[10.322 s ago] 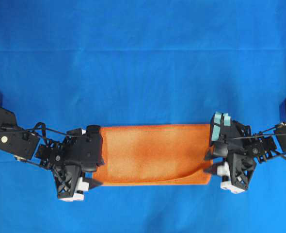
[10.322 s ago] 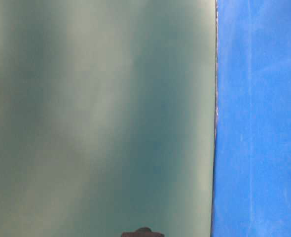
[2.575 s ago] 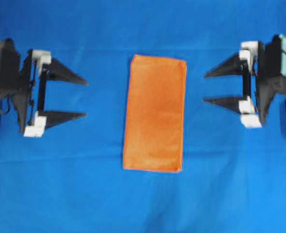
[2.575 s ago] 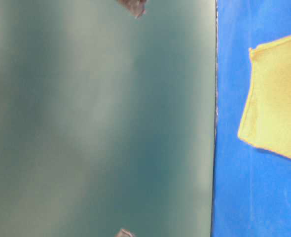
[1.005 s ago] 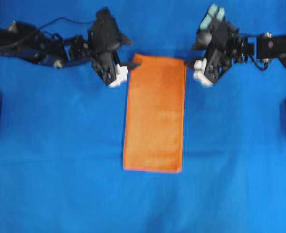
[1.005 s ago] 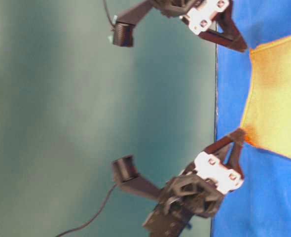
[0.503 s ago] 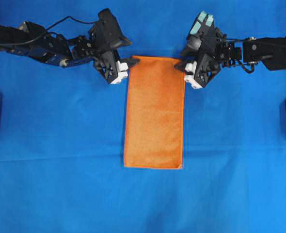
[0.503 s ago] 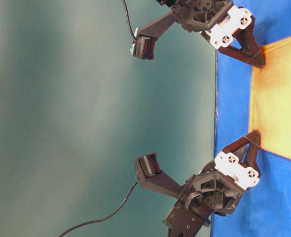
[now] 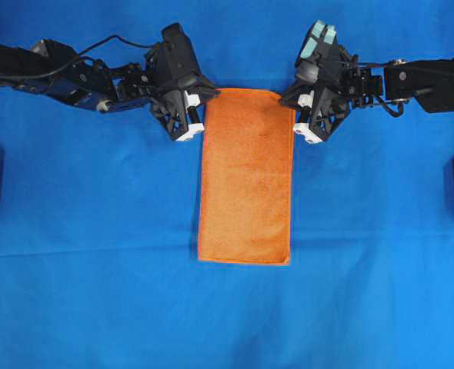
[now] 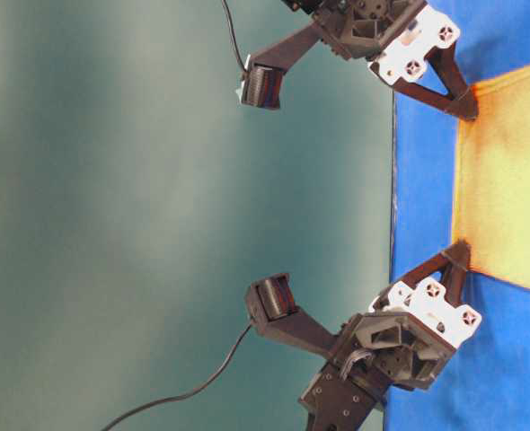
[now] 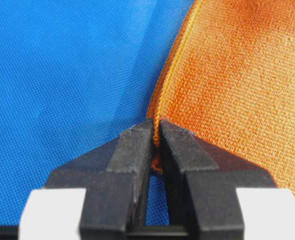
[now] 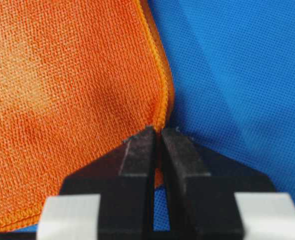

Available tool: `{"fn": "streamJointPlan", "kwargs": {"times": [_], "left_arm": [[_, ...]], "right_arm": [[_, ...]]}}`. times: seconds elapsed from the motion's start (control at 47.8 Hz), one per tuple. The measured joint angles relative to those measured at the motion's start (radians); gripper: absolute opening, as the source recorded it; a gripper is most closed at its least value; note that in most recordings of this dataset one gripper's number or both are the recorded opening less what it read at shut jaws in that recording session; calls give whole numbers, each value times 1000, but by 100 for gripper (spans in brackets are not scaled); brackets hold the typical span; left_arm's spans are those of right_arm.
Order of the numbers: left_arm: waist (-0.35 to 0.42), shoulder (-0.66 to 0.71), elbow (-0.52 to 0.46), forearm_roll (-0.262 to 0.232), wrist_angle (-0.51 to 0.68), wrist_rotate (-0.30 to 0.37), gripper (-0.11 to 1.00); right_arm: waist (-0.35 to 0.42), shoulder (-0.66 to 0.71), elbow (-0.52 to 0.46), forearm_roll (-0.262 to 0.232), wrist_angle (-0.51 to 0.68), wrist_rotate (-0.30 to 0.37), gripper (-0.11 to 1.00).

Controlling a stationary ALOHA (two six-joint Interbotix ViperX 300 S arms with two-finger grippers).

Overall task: Fold the orange towel.
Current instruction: 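Fold the far half of the strip toward the near edge with both grippers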

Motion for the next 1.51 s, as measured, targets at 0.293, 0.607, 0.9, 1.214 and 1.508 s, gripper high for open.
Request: {"fn": "streamJointPlan", "kwargs": {"times": [0.293, 0.607, 0.9, 1.214, 1.508], "left_arm": [[3, -55, -3, -2, 78, 23, 4], [63, -110, -28, -2, 110, 130, 4], [74, -115, -40, -2, 161, 140, 4], [37, -247, -32, -2, 261, 170, 4], [-110, -374, 14, -2, 339, 181, 4]], "right_arm": [[-2, -31, -25, -11, 67, -8, 3], [-40, -63, -63, -34, 120, -8, 3], [-43, -83, -69, -35, 120, 0, 3], [20, -219, -49, -32, 212, 14, 3], [202, -351, -18, 2, 337, 37, 3]]}}
